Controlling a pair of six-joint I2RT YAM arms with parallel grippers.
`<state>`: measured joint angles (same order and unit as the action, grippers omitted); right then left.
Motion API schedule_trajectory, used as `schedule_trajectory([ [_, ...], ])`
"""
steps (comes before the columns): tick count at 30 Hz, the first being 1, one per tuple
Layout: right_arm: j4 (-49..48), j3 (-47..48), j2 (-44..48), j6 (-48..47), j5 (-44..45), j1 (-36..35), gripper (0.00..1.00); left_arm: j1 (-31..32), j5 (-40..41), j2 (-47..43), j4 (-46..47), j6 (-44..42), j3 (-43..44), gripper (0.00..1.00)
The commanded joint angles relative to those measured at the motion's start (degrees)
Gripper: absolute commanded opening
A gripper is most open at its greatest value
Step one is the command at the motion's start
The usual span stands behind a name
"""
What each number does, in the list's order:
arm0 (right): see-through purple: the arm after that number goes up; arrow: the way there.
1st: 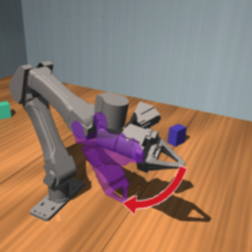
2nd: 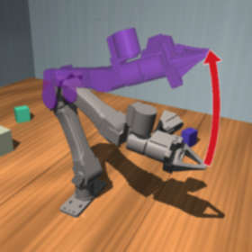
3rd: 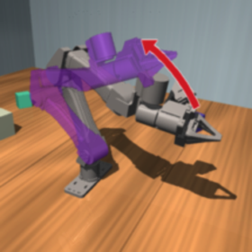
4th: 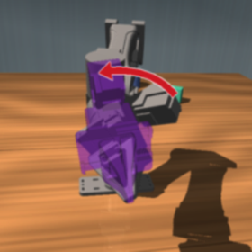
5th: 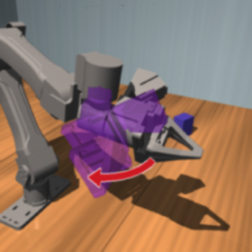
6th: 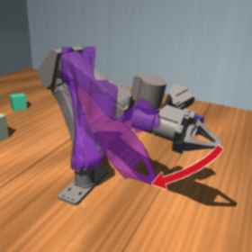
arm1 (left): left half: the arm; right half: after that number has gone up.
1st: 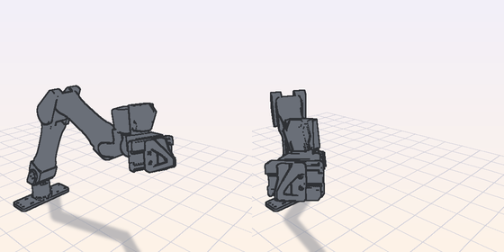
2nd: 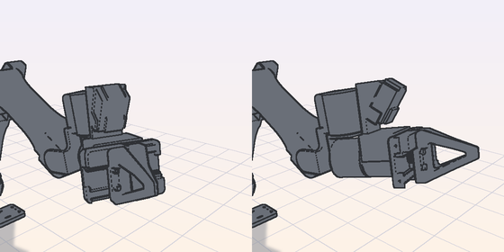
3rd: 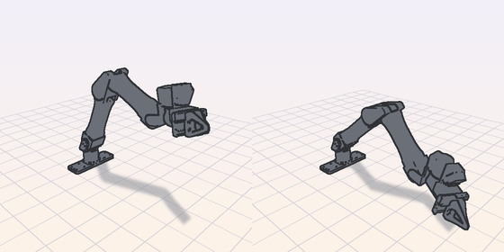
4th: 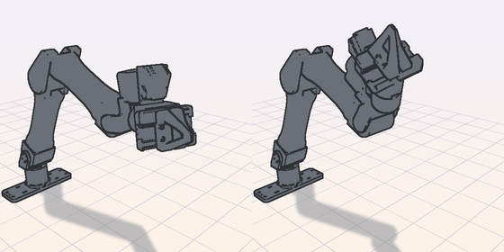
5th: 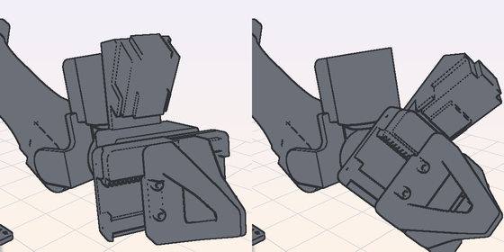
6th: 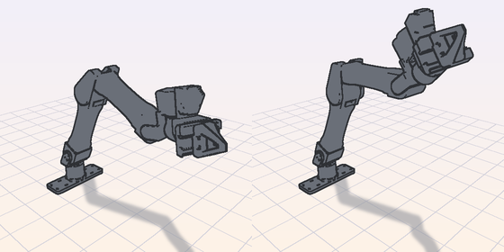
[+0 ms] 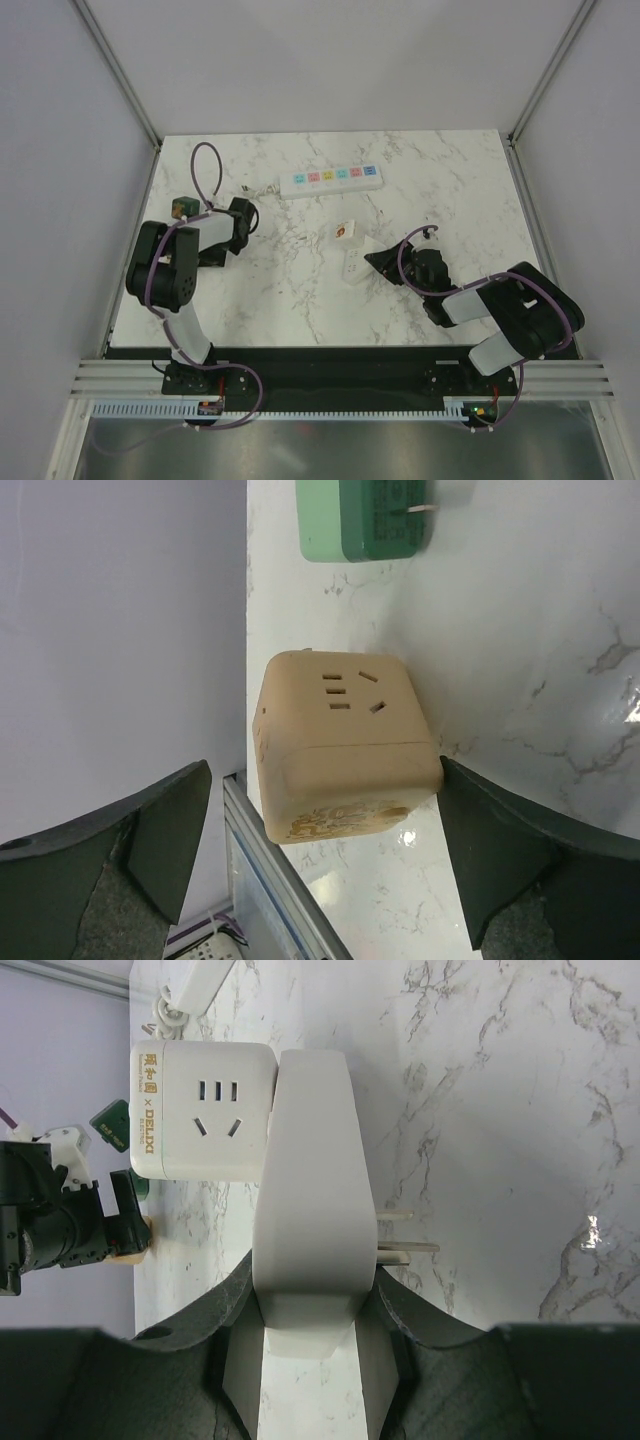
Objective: Pull the plug off the socket
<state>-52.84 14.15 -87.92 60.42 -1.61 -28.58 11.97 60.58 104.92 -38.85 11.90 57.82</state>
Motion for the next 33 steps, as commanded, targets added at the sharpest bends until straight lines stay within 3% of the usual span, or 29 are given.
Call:
schedule_trajectory([
  [1,11.0,-2.8,-1.9,-7.4,6.5,1.2,0.0,-0.2,-2.7,-4.4,0.0,2.3,1.9,1.0],
  [7,10.7,-2.9,-1.9,-7.6,6.3,1.2,0.0,0.1,-17.2,-16.9,-3.3,6.5,1.4,1.0],
  [11,10.7,-2.6,-2.3,-7.7,5.9,1.2,0.0,0.1,-26.8,-29.8,-4.6,9.7,0.4,1.0],
  [15,10.4,-2.6,-2.5,-8.0,5.7,1.2,0.0,0.2,-41.6,-39.5,-4.0,13.0,-1.3,1.0],
  [21,10.1,-2.1,-3.1,-8.3,4.6,1.2,0.0,0.2,-68.7,-47.3,7.6,19.7,-8.5,0.98],
  [24,10.0,-2.2,-3.2,-8.5,4.2,1.2,0.0,0.8,-80.1,-47.7,17.6,26.1,-15.5,0.91],
  [27,9.9,-2.1,-3.2,-8.5,4.1,1.2,0.0,5.8,-84.0,-44.8,25.3,30.7,-17.2,0.9],
  [29,9.8,-2.1,-3.3,-8.6,3.9,1.2,0.0,11.6,-81.6,-42.7,26.7,30.7,-15.8,0.9],
  [33,9.1,-2.1,-3.7,-8.7,3.4,1.2,0.0,17.1,-79.6,-34.8,29.2,30.6,-10.1,0.91],
])
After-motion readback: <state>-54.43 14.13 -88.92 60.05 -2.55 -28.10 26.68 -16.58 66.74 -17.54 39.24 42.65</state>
